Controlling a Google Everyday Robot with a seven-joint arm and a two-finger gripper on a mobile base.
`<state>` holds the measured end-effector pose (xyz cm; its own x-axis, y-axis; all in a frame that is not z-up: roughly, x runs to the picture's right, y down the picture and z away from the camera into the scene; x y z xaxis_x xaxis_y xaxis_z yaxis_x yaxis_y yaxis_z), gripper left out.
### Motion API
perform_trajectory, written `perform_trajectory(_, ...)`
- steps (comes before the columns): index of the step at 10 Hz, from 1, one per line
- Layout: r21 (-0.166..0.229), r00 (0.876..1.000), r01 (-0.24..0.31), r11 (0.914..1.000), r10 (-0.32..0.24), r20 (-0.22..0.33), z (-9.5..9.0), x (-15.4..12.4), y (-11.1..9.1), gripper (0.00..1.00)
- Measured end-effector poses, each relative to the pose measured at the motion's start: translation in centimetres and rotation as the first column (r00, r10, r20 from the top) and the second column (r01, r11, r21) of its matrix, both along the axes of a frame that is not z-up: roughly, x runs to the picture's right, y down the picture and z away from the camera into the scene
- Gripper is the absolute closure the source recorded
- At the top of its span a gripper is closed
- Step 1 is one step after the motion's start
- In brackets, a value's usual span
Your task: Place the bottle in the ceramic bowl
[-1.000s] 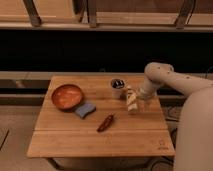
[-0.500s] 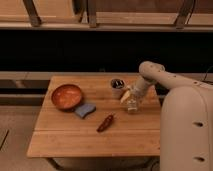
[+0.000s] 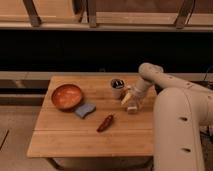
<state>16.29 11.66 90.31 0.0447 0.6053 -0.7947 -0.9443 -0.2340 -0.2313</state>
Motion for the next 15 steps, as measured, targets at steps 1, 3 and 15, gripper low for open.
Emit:
perform_trajectory(1,-0.022,1.000,-0.002,0.9998,0.002,0.007,0.5,-0.4,0.8,0.37)
perform_trajectory(3,-0.050,1.000,-0.011,0.9987,0.012,0.022,0.9,-1.0,1.7,0.52)
perform_trajectory(15,0.512,0.970,-0.146,0.8463,0.224,-0.095,-10.0,3.2,-18.3,0.88)
